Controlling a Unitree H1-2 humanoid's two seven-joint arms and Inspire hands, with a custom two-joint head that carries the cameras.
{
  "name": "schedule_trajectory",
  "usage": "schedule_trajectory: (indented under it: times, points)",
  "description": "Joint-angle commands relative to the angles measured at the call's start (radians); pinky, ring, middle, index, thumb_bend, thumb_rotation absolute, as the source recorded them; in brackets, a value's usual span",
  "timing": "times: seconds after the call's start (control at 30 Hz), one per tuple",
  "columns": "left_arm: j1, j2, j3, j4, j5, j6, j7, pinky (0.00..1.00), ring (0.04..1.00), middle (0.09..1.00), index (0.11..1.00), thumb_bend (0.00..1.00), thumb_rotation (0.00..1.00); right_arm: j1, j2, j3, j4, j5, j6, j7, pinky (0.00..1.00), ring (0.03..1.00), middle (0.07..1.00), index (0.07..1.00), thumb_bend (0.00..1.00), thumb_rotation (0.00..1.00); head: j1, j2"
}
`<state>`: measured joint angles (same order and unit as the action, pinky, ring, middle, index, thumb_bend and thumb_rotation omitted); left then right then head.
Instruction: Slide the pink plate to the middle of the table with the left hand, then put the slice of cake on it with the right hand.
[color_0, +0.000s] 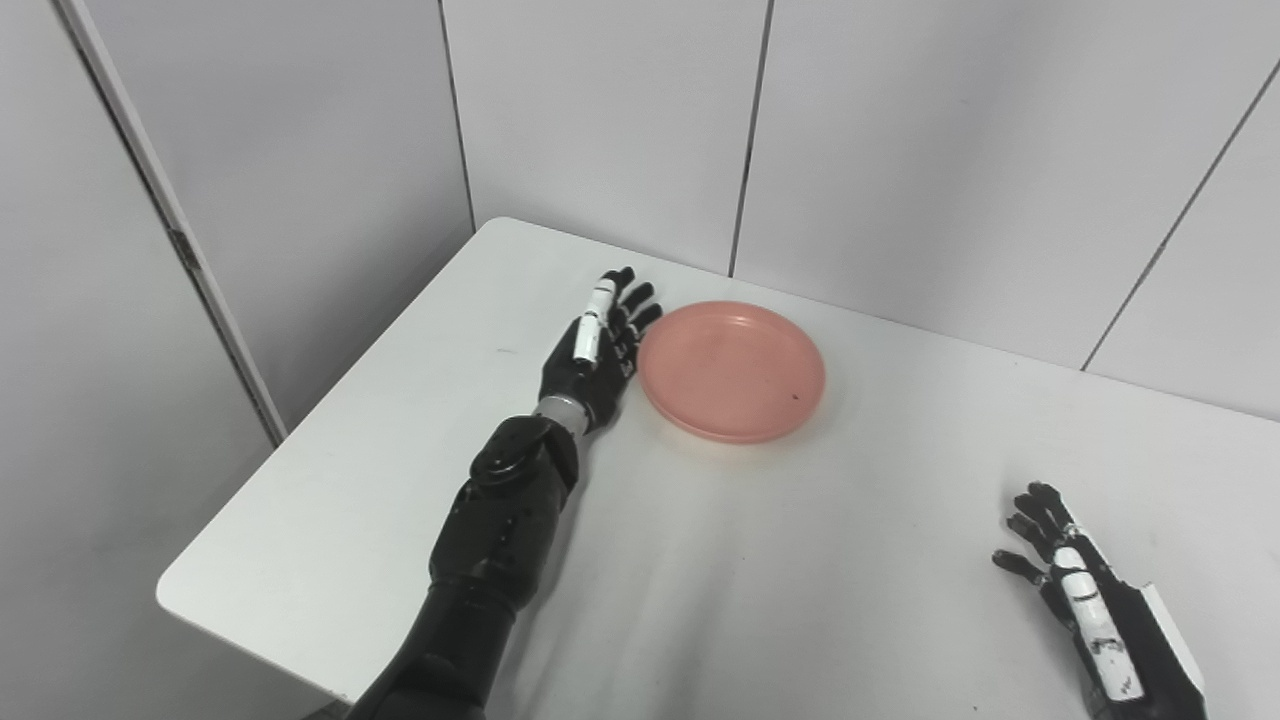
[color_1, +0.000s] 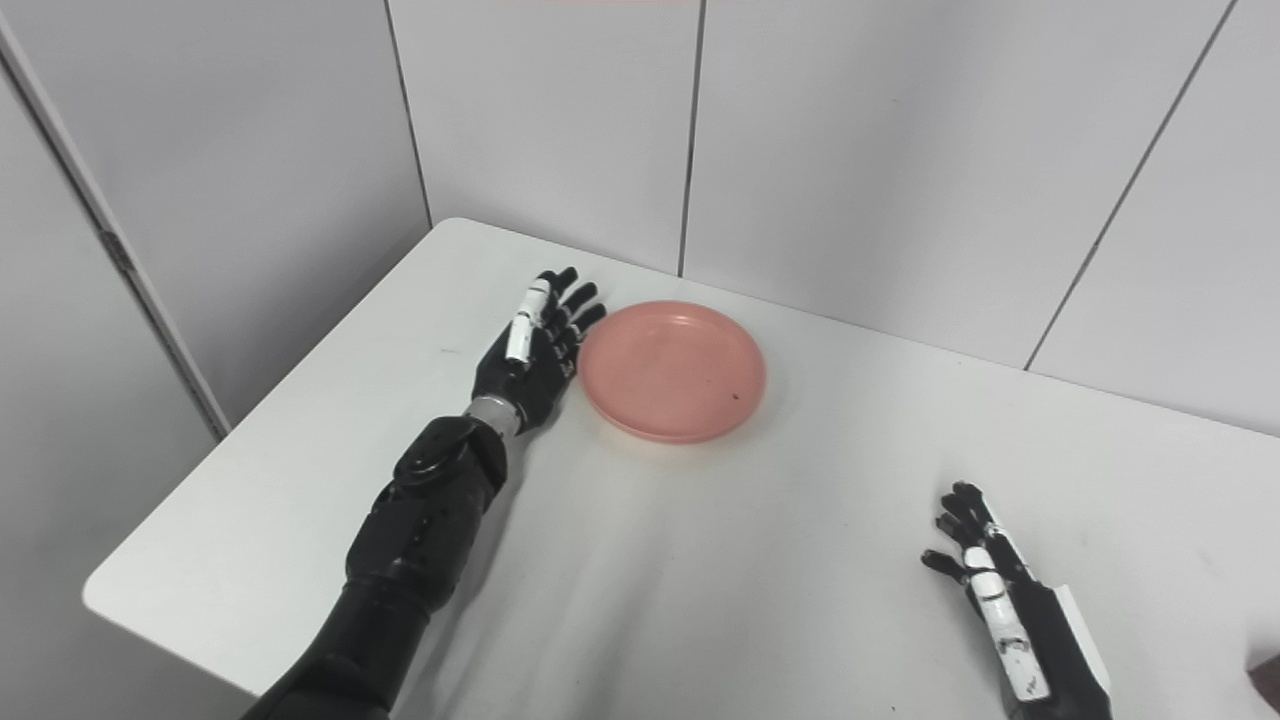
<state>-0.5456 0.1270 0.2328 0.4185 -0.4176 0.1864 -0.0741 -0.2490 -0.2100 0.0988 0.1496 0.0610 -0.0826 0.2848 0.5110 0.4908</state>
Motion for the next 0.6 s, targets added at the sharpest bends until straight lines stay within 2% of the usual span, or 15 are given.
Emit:
schedule_trajectory:
  times: [0.0,0.17,0.33,0.43,0.57]
  points:
    - [0.028,-0.015,-0.021,-0.008,0.011,0.067,-0.004,0.96,0.959,0.972,0.981,0.36,1.0,0.024,-0.004,0.01,0.005,-0.03,0.013,-0.003,0.93,0.918,0.934,0.942,0.18,0.92,-0.018,0.005]
    - [0.047,-0.03,-0.056,-0.057,0.016,0.097,-0.012,0.96,0.962,0.975,0.98,0.35,1.0,0.025,0.0,0.02,0.005,-0.044,0.01,-0.012,0.92,0.91,0.928,0.939,0.21,0.86,-0.067,0.014]
    - [0.061,-0.036,-0.073,-0.08,0.006,0.118,-0.037,0.97,0.964,0.976,0.978,0.34,1.0,0.026,0.005,0.033,0.011,-0.056,-0.001,-0.019,0.91,0.913,0.932,0.942,0.23,0.87,-0.13,0.027]
    - [0.074,-0.039,-0.083,-0.098,0.003,0.121,-0.058,0.96,0.96,0.976,0.976,0.35,1.0,0.027,0.013,0.045,0.014,-0.087,-0.005,-0.042,0.9,0.906,0.924,0.937,0.28,0.91,-0.182,0.031]
    - [0.085,-0.037,-0.093,-0.108,0.008,0.118,-0.079,0.96,0.957,0.972,0.972,0.36,1.0,0.029,0.028,0.057,0.01,-0.116,0.004,-0.068,0.88,0.901,0.922,0.932,0.28,0.93,-0.238,0.038]
